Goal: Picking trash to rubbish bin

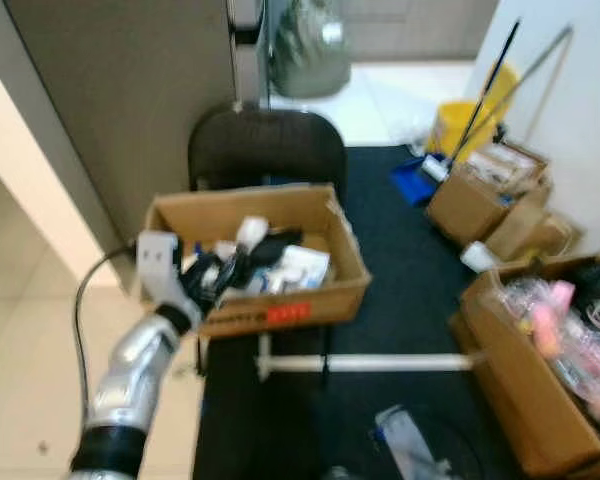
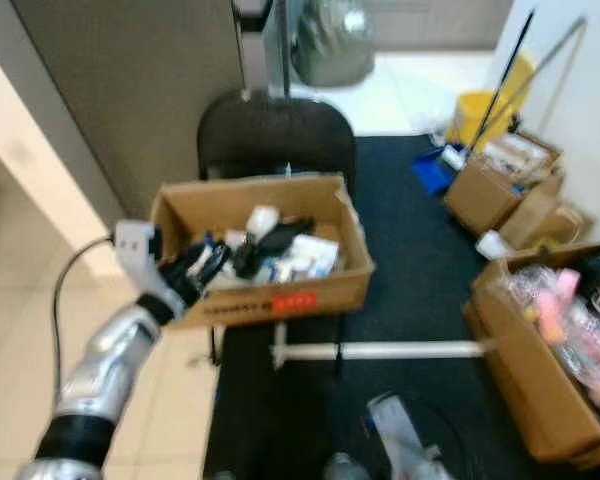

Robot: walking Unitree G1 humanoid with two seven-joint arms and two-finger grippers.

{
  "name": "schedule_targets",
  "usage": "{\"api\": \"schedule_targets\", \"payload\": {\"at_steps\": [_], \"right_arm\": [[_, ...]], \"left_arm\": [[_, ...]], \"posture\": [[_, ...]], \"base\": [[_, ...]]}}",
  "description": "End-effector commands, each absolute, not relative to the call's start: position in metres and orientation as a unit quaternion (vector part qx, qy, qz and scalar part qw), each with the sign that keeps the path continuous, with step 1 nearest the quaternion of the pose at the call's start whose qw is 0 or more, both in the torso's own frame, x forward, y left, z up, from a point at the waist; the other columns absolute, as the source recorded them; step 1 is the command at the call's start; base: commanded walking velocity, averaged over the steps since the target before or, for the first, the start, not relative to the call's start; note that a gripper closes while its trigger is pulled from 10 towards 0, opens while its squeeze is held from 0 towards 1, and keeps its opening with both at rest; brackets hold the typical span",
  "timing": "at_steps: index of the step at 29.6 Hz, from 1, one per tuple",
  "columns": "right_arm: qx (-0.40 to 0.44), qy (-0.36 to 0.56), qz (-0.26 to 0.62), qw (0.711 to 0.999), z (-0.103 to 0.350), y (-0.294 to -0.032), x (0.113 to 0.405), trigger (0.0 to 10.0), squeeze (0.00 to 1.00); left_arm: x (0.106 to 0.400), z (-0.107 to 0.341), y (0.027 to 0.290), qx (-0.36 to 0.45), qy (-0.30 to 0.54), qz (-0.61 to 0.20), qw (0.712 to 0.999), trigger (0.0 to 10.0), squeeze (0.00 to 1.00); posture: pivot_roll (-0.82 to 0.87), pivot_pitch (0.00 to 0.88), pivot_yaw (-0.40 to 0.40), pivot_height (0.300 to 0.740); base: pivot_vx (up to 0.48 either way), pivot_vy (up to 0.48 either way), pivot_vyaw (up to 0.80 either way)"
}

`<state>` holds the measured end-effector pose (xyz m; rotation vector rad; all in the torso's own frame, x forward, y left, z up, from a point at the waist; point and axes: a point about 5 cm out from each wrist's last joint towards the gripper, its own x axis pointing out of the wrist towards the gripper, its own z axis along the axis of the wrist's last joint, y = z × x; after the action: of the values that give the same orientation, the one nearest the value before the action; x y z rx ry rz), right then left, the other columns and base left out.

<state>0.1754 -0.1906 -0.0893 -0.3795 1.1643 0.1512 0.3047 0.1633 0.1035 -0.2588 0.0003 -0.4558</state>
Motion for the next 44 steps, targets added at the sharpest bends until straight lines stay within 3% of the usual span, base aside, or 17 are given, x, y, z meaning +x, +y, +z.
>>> {"api": "schedule_targets", "payload": {"at_steps": [1, 8, 16, 23, 33, 44], "right_arm": [[-0.176, 0.557, 0.086, 0.807, -0.093, -0.184, 0.168, 10.0, 0.00], [-0.181, 0.556, 0.090, 0.806, -0.093, -0.185, 0.168, 10.0, 0.00], [-0.183, 0.555, 0.092, 0.806, -0.093, -0.185, 0.168, 10.0, 0.00], [-0.184, 0.556, 0.095, 0.805, -0.093, -0.184, 0.168, 10.0, 0.00], [-0.182, 0.556, 0.096, 0.805, -0.093, -0.184, 0.168, 10.0, 0.00], [-0.181, 0.556, 0.098, 0.805, -0.093, -0.184, 0.168, 10.0, 0.00]], "left_arm": [[0.300, 0.089, 0.174, -0.126, 0.030, -0.208, 0.970, 10.0, 0.00], [0.279, 0.041, 0.209, -0.141, 0.114, -0.134, 0.974, 10.0, 0.00], [0.259, 0.011, 0.229, -0.160, 0.168, -0.078, 0.970, 10.0, 0.00], [0.223, -0.027, 0.249, -0.194, 0.239, -0.001, 0.951, 10.0, 0.00], [0.185, -0.055, 0.257, -0.225, 0.304, 0.063, 0.924, 10.0, 0.00], [0.160, -0.073, 0.250, -0.251, 0.346, 0.095, 0.899, 10.0, 0.00]], "posture": [[0.08, 0.080, 0.032, 0.740], [0.08, 0.079, 0.030, 0.740], [0.08, 0.079, 0.030, 0.740], [0.09, 0.083, 0.029, 0.740], [0.09, 0.086, 0.029, 0.740], [0.09, 0.089, 0.029, 0.740]], "base": [[-0.311, 0.000, 0.00], [-0.310, 0.000, 0.00], [-0.304, 0.000, 0.00], [-0.298, 0.000, 0.00], [-0.295, 0.000, 0.00], [-0.295, 0.000, 0.00]]}}
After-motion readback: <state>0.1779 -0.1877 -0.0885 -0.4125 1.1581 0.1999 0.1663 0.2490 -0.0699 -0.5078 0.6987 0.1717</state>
